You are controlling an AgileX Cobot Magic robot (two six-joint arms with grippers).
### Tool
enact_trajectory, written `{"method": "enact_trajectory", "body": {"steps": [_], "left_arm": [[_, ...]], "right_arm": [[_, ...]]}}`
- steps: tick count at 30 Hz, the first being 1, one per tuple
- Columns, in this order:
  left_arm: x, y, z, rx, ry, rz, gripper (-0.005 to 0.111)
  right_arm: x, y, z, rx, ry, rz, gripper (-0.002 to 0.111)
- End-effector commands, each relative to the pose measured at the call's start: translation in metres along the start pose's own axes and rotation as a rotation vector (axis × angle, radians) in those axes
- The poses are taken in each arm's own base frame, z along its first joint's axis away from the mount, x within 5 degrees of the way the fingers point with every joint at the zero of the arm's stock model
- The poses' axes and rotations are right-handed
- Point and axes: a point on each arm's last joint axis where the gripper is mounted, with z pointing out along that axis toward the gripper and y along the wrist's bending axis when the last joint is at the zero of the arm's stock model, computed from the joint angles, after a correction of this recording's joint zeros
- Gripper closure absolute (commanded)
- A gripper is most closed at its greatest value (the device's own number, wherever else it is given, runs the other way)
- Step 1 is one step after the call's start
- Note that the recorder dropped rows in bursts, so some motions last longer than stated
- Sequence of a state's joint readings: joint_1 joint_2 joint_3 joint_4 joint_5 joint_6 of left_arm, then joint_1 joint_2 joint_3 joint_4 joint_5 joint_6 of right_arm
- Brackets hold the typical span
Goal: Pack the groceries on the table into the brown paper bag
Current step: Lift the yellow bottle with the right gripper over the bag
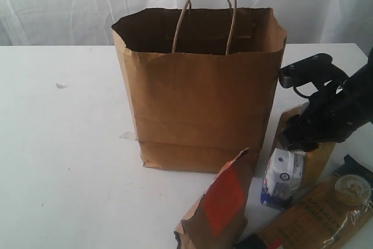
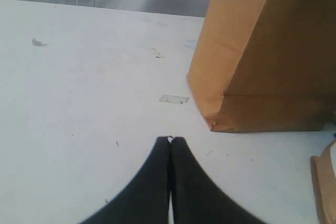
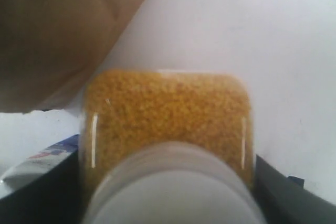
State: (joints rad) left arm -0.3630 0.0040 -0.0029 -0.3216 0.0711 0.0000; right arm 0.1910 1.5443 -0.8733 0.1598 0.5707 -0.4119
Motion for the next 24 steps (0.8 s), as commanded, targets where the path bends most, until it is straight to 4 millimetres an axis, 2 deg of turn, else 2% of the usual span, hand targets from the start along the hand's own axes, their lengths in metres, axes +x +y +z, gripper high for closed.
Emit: {"method": "enact_trajectory", "body": {"steps": [1, 2, 4, 5, 16, 20, 22, 24], "left_arm": [[0.001, 0.000, 0.000, 0.001, 0.003, -0.010, 0.107], [0.001, 0.000, 0.000, 0.001, 0.003, -0.010, 0.107], [0.001, 0.000, 0.000, 0.001, 0.003, -0.010, 0.107], [0.001, 0.000, 0.000, 0.001, 0.003, -0.010, 0.107], [0.001, 0.000, 0.000, 0.001, 0.003, -0.010, 0.107], [0.001, 0.000, 0.000, 0.001, 0.003, -0.010, 0.107], [0.001, 0.000, 0.000, 0.001, 0.003, -0.010, 0.107], [0.001, 0.000, 0.000, 0.001, 0.003, -0.010, 0.107]], "right_arm": [[-0.002, 0.000, -0.012, 0.011, -0.030, -0.019, 0.108], [-0.002, 0.001, -0.018, 0.017, -0.049, -0.021, 0.108], [-0.004, 0.002, -0.043, 0.040, -0.128, -0.028, 0.108], [-0.005, 0.004, -0.063, 0.054, -0.183, -0.030, 0.108], [-0.032, 0.014, -0.217, 0.093, -0.467, -0.053, 0.108], [-0.047, 0.021, -0.259, 0.028, -0.605, -0.016, 0.108], [-0.056, 0.025, -0.273, -0.032, -0.673, 0.005, 0.108], [-0.064, 0.027, -0.278, -0.072, -0.702, 0.016, 0.108]]}}
